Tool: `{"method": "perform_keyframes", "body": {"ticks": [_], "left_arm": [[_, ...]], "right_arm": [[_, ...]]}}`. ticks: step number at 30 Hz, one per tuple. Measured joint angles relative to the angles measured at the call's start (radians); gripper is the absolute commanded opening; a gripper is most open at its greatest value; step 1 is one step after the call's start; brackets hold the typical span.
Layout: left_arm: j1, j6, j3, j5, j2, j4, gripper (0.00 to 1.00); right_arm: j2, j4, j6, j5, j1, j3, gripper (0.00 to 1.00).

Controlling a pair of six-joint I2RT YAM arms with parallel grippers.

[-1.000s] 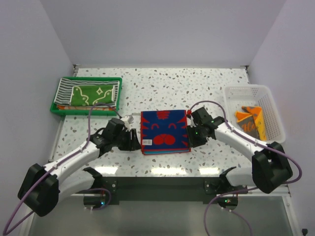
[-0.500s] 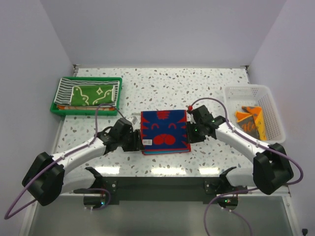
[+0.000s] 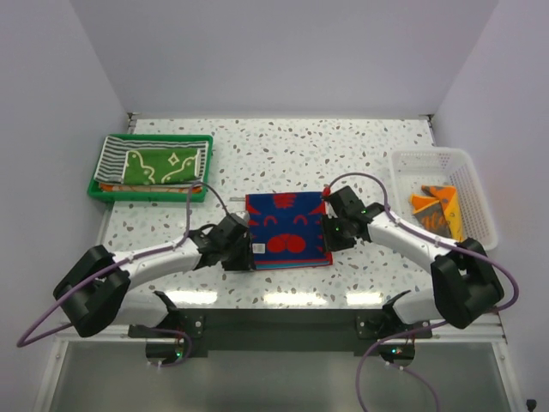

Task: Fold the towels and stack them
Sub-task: Fold the towel

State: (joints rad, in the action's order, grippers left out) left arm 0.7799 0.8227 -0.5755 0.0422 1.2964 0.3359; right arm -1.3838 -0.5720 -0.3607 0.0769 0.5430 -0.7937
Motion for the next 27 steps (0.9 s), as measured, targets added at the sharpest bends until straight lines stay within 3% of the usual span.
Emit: {"method": "perform_keyframes", "body": {"ticks": [4, 11, 20, 22, 27], "left_arm": [[0.013, 0.01, -0.026, -0.015, 0.037, 0.007, 0.36], [0.015, 0.034, -0.028, -0.05, 0.027, 0.031, 0.39], [0.015, 0.05, -0.03, -0.078, 0.035, 0.052, 0.24], [0.015, 0.05, -0.038, -0.08, 0.044, 0.056, 0.25], [0.018, 0.055, -0.045, -0.085, 0.027, 0.078, 0.44]], "right_arm": [[-0.002, 0.017, -0.021, -0.007, 0.0, 0.025, 0.36], [0.011, 0.052, -0.1, -0.007, 0.0, 0.096, 0.36], [0.072, 0.137, -0.19, -0.012, 0.0, 0.185, 0.34], [0.087, 0.151, -0.201, -0.011, 0.0, 0.2, 0.34], [0.129, 0.156, -0.216, -0.007, 0.0, 0.224, 0.34]]}}
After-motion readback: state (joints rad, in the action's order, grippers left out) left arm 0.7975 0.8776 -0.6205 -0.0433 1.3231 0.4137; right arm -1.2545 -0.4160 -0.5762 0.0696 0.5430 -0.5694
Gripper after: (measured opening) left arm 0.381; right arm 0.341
